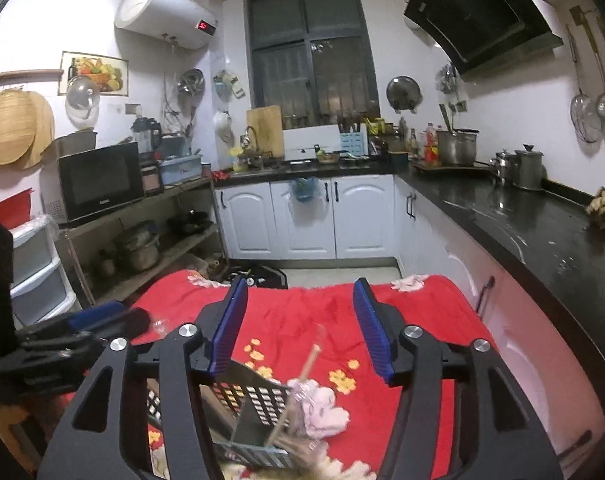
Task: Organize utensils
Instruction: 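Lower the chopsticks into the caddy and open both grippers, then withdraw both open grippers from the caddy toward the chopstick pile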
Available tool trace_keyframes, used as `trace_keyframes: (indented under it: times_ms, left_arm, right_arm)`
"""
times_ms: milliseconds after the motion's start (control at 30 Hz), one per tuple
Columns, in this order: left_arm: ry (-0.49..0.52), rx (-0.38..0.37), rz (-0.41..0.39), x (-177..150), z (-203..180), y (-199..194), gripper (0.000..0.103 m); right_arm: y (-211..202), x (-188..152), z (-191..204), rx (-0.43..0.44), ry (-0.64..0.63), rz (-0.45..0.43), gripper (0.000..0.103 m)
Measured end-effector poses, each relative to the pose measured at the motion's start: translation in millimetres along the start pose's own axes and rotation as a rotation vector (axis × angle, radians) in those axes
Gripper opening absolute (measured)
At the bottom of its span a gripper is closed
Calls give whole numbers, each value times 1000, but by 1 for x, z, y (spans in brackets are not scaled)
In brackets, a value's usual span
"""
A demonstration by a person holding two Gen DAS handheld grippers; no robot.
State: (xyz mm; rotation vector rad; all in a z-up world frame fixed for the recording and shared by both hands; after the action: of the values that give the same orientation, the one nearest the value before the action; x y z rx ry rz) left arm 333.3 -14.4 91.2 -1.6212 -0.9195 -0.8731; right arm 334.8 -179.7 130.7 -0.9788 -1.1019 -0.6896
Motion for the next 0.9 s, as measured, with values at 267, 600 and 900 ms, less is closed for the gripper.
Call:
trace_keyframes:
  times_ms: [267, 600, 900]
  left_arm:
    - [-25, -6, -53, 8, 9, -34, 92]
    - [-57, 2, -59, -11, 25, -64, 92]
    - [-72, -9, -19, -43, 28, -71, 92]
  right_arm:
    - [-29, -9, -9, 3, 9, 16, 71]
    - [-58, -35, 2, 41, -28, 47, 74]
    - [-71, -61, 10, 65, -27, 75, 75]
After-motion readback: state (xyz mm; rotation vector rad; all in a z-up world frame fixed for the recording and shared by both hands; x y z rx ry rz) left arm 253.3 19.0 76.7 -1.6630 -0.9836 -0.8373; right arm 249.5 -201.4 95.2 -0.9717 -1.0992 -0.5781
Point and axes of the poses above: each gripper's, at about its wrist camera, not at the fingertips, and y roughly the way its jaws point, z to its left, x to its top, the point moved 9 cm from there along y, roughly the way its jaws point, and after that the axes turned 7 degrees about x, right-handed, at the moved point
